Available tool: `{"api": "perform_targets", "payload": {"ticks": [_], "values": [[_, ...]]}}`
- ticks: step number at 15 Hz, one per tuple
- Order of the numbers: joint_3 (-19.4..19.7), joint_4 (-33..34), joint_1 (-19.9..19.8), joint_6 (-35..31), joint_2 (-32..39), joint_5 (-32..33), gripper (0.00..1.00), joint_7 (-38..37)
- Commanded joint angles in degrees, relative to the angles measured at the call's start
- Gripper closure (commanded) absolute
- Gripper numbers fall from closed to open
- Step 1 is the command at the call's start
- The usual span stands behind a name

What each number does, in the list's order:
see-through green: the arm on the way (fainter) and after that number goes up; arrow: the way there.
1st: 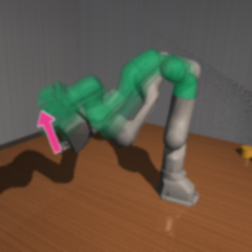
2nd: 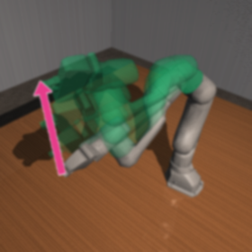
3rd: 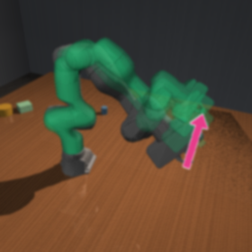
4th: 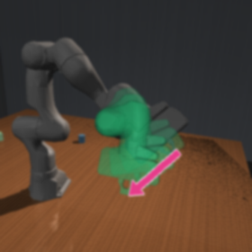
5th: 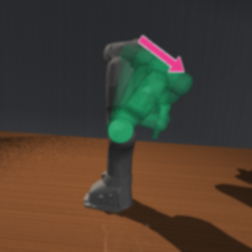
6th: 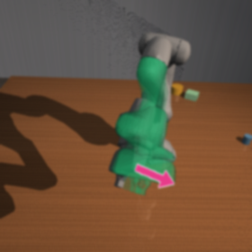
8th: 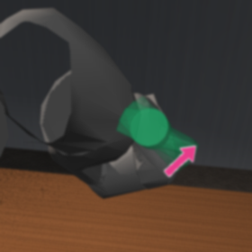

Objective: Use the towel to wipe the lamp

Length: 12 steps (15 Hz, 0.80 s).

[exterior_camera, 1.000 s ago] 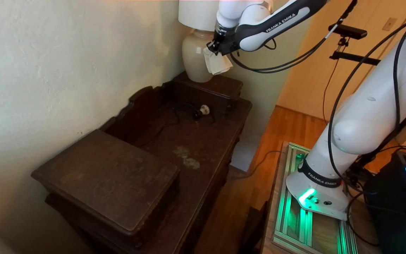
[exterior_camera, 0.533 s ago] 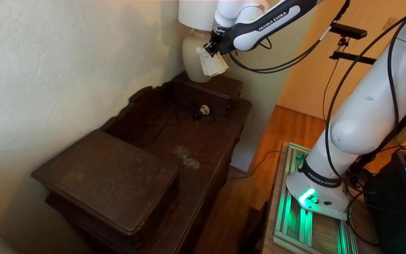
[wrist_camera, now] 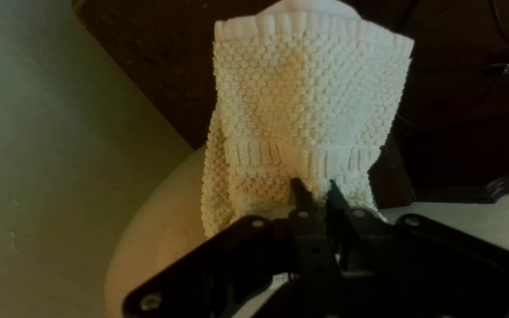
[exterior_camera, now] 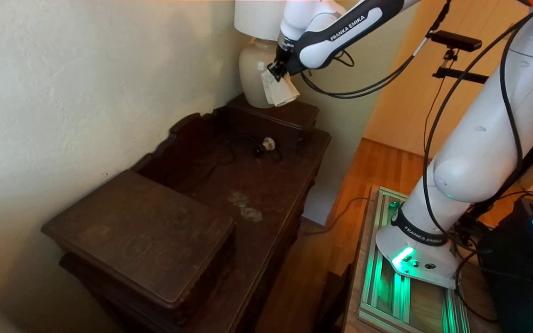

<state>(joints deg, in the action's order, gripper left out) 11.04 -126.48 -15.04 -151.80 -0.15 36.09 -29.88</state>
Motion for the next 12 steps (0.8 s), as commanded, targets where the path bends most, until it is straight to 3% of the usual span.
{"api": "perform_targets", "payload": {"ticks": [1,12], "values": [[1.3,0.9,0.4,-0.2,1.9,-4.2,0.97,4.4],[5.5,0.1,-0.4,-4.7,6.2,-4.6,0.97,5.6]]}}
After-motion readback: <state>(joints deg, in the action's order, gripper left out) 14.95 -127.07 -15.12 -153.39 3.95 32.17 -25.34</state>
